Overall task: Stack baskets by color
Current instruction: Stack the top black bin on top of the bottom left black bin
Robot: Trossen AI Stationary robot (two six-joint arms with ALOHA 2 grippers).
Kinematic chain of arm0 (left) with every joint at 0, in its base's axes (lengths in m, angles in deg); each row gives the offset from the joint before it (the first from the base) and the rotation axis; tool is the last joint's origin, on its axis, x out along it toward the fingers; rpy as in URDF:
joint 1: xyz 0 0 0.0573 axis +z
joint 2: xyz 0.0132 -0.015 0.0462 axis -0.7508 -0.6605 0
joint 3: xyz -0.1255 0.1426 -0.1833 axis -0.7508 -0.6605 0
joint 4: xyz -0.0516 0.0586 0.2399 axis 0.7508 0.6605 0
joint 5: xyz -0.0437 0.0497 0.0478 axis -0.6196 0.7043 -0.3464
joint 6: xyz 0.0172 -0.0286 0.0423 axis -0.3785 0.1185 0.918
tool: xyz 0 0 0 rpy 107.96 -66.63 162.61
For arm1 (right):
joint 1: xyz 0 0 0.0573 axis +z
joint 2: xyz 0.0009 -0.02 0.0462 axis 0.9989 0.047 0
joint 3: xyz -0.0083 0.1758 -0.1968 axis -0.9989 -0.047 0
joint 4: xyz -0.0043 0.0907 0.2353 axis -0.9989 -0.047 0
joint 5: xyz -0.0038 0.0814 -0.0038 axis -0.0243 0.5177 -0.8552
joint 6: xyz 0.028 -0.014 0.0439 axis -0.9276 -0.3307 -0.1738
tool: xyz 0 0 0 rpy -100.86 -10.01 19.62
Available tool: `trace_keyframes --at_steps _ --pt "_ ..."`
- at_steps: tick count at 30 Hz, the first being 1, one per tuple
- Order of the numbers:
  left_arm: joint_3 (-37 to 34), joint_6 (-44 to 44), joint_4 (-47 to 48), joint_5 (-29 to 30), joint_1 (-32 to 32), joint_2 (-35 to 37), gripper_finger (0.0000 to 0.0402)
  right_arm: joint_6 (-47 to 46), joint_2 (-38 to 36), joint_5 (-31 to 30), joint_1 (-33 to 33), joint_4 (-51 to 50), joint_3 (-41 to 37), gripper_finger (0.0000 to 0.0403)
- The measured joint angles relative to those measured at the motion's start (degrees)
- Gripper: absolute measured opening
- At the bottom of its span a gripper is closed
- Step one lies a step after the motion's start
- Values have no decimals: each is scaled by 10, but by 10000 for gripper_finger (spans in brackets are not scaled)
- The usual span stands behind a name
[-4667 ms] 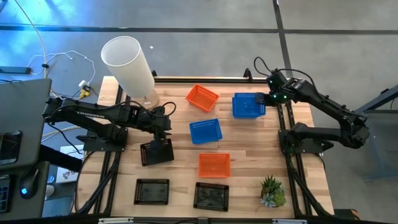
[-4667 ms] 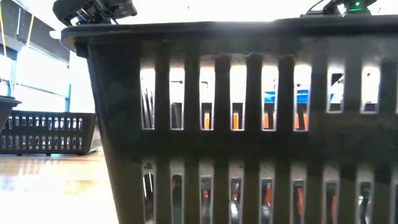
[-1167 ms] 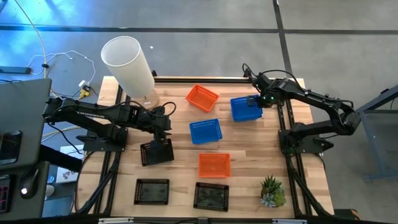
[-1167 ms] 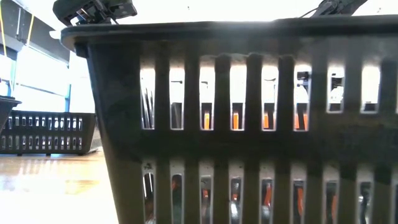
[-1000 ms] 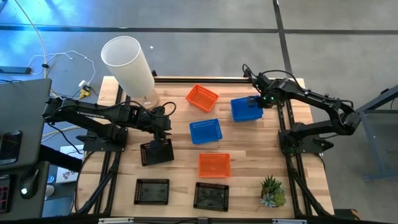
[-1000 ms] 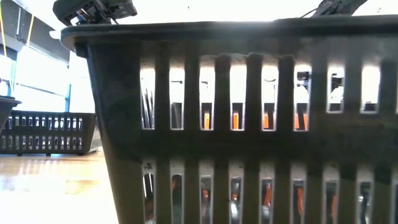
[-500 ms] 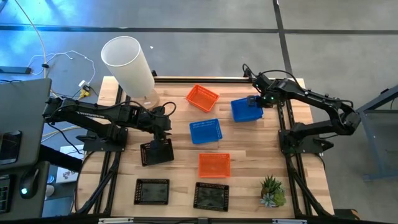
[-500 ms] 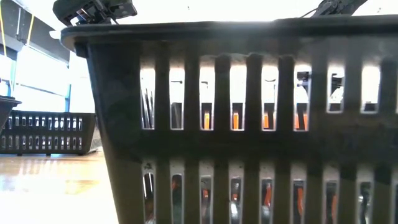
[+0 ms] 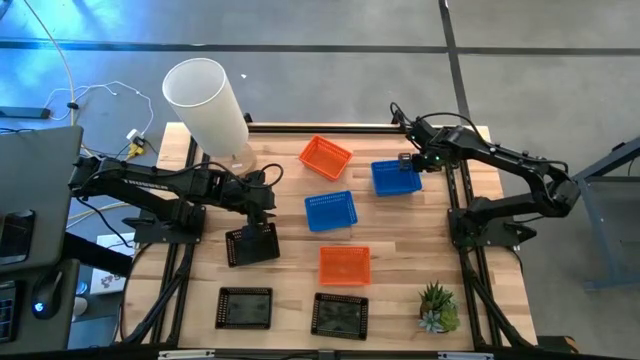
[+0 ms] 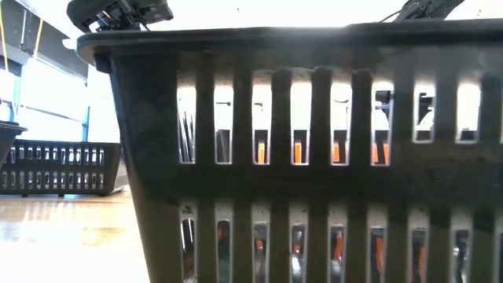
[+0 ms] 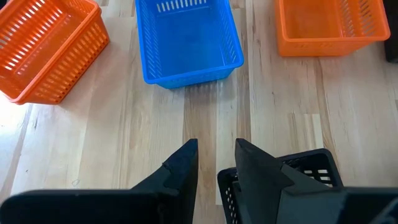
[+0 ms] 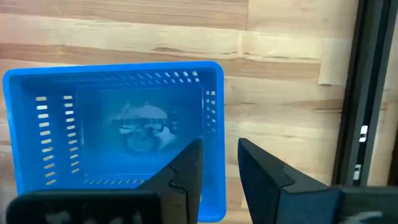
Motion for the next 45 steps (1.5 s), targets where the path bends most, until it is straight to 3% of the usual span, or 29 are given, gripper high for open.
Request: trace_keyframes --at_steps 10,16,30,45 --pt "0 -11 8 0 0 0 94 52 -5 10 7 4 16 90" --pt "0 -47 23 0 0 0 98 71 -5 -35 46 4 46 89" --pt "0 -120 107 -14 0 0 176 56 -5 -55 170 44 53 89" --pt "-59 -147 148 -60 0 0 173 56 -5 -67 241 132 53 89"
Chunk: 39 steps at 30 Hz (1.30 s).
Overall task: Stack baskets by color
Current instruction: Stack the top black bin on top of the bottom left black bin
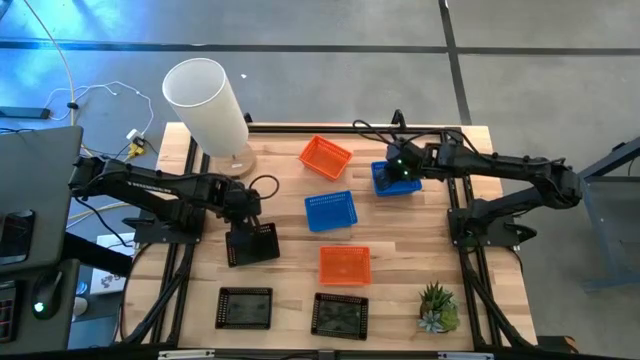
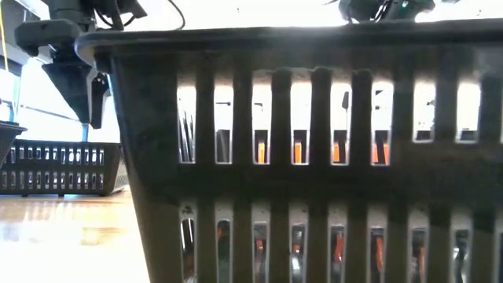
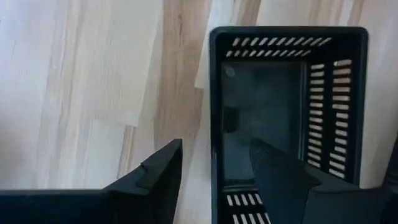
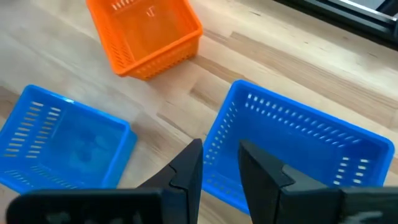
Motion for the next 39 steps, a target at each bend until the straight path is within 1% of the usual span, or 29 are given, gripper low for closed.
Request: trace_keyframes --at_steps 5,8,11,19,28,30,32,39 --pt "0 -4 -2 0 0 -3 174 0 0 -1 7 0 0 89" --pt "0 -3 -2 0 0 -18 173 0 0 -22 14 0 0 89" --pt "0 -3 -5 0 0 -44 173 0 0 -34 20 0 0 89" --pt "0 11 -17 -2 0 -114 173 -10 0 -37 21 -1 0 89" --pt "0 14 -22 0 0 -155 167 -10 0 -37 21 -1 0 89" --pt "0 17 -26 0 0 -155 154 -10 0 -37 21 -2 0 89" --pt "0 17 -30 0 0 -155 132 -10 0 -37 21 -2 0 89" --pt "0 19 -30 0 0 -155 27 -10 0 -37 21 -2 0 89"
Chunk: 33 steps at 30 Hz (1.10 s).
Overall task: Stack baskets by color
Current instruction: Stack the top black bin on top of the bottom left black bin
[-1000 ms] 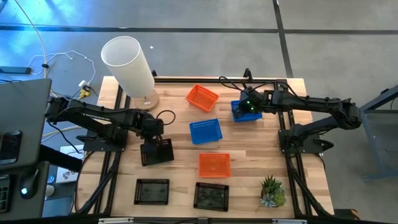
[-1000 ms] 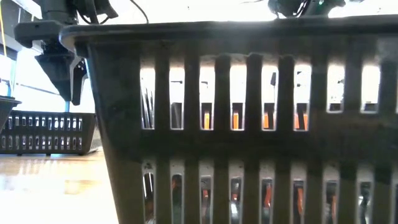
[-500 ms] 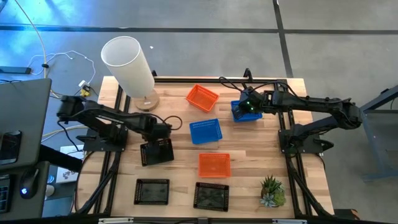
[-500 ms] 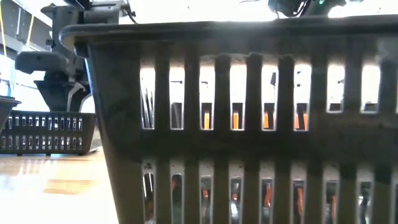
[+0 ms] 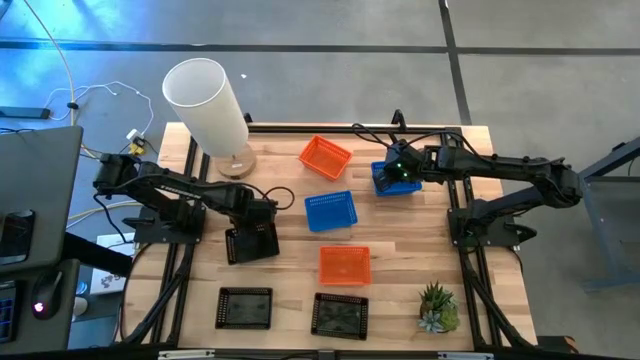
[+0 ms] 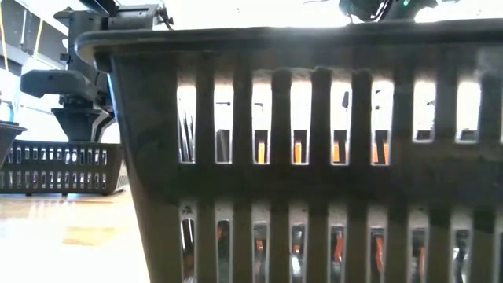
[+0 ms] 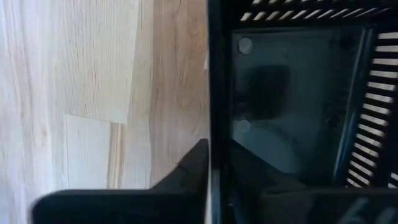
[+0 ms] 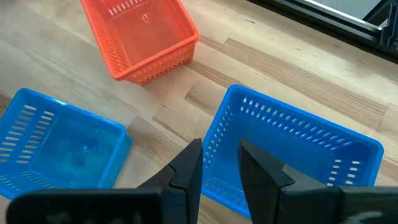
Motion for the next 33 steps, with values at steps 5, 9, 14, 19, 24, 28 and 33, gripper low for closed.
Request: trace_keyframes --at_steps 5,9,14,19,24,28,33 --pt "0 3 2 -2 0 8 9 0 0 0 0 0 0 89" --pt "0 4 15 -18 -1 31 3 0 0 0 0 0 0 89" --pt "5 -7 49 -21 -12 74 1 -2 0 -11 0 2 -1 89" --pt "39 -31 105 -22 -37 115 1 -17 0 -19 0 6 -13 89" --pt "83 -39 155 -30 -70 140 0 -26 1 -18 0 10 -33 89" --pt "108 -60 165 -53 -102 146 0 -32 1 -18 0 11 -37 89" --pt "119 -108 161 -69 -158 146 0 -30 1 -17 0 20 -37 89"
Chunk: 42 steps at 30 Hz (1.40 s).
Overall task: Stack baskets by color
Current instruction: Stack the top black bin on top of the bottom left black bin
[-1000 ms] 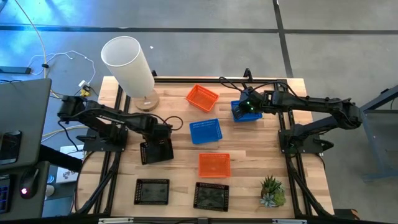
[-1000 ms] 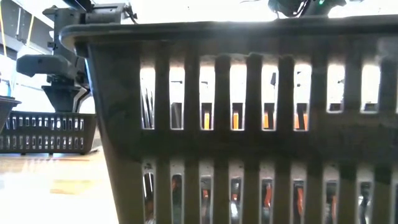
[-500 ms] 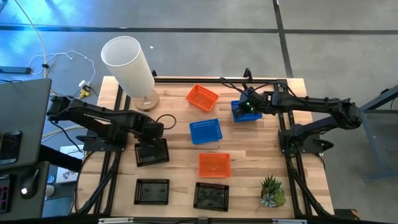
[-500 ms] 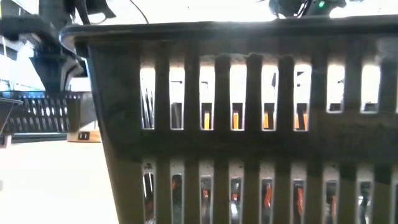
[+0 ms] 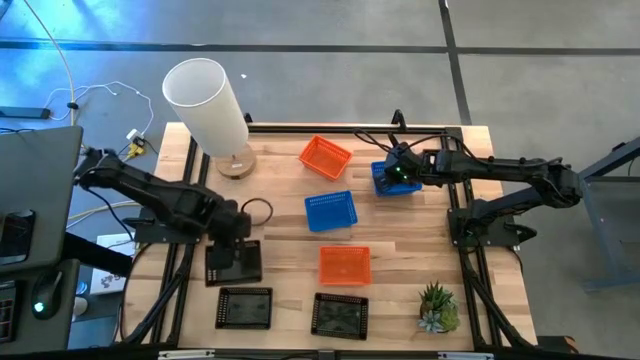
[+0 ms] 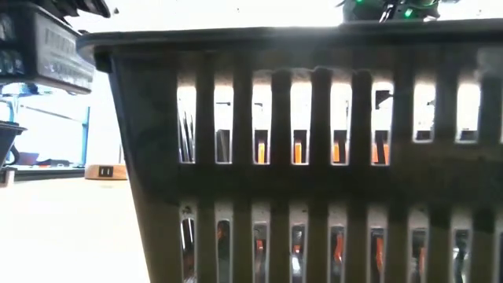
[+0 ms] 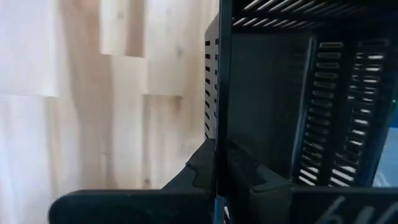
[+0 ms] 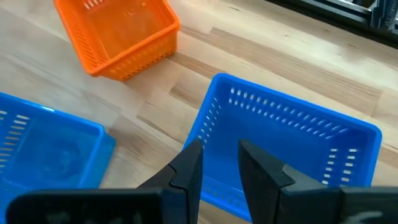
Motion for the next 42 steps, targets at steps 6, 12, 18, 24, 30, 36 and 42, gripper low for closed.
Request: trace_keyframes --at_steps 6,12,18,24,30,36,42 --pt "0 -82 -21 -1 -69 -10 0 6 0 0 0 20 0 89" --pt "0 -140 -65 -1 -127 -28 0 14 0 0 0 22 0 89" --pt "0 -171 -106 -1 -169 -53 0 15 0 -2 0 25 0 89" --pt "0 -179 -146 -2 -190 -84 0 15 0 -3 0 28 -1 89" --pt "-1 -173 -164 -16 -196 -112 0 15 0 -3 0 30 -1 89" --pt "1 -164 -192 -17 -194 -125 0 15 1 -12 0 28 -1 89" --pt "-1 -152 -198 -17 -189 -124 0 15 1 -17 0 30 -1 89"
